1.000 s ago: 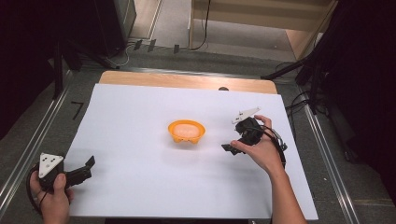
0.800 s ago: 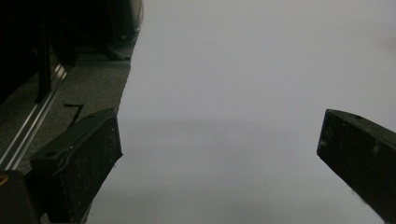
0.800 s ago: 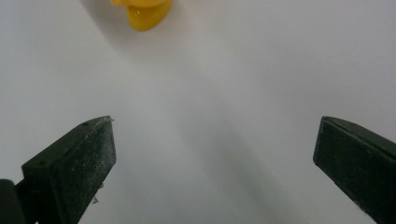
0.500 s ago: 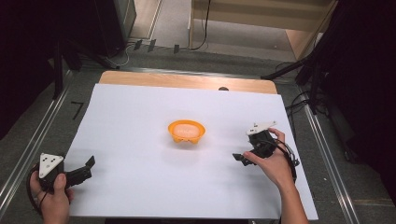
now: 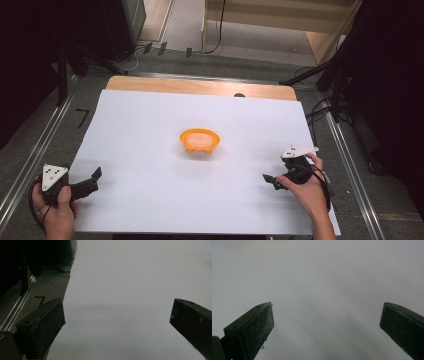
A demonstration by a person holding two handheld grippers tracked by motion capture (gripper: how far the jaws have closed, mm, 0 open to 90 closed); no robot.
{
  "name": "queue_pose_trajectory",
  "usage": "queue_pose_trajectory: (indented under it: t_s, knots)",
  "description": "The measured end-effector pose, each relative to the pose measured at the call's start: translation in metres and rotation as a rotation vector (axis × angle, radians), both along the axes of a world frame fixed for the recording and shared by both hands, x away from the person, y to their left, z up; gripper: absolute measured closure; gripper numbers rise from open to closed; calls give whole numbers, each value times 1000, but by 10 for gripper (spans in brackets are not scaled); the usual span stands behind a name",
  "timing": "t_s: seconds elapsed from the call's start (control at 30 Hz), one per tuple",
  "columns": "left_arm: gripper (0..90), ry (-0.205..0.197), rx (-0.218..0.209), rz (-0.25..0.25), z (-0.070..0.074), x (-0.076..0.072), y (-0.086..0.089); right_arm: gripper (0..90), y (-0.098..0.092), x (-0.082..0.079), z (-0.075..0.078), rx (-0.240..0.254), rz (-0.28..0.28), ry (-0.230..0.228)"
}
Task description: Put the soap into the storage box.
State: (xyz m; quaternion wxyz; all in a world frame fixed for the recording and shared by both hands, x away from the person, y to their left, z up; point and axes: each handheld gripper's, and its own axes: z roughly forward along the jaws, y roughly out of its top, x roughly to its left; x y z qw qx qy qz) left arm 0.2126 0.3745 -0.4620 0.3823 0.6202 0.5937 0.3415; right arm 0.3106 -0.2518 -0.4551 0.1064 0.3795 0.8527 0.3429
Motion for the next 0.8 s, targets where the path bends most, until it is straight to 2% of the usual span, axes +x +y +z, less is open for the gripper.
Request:
queue_pose_trajectory:
  t_s: [0.1, 0.3, 0.43, 0.6, 0.73, 0.8]
  knots:
    - [1, -1, 3, 0, 0, 0, 0, 0, -9, -9, -3, 20, -31, -12]
    - [1, -8, 2, 0, 0, -1, 0, 0, -30, -30, -10, 63, -102, -73]
    - [1, -10, 8, 2, 0, -1, -1, 0, -46, -45, -16, 120, -144, -84]
    - [1, -16, 10, 3, 0, -2, -1, 0, -65, -61, -25, 138, -188, -95]
    - [1, -16, 10, 1, 0, -2, -1, 0, -79, -70, -28, 193, -252, -152]
    - [1, -21, 8, 3, 0, -2, -1, 0, -82, -74, -29, 194, -298, -176]
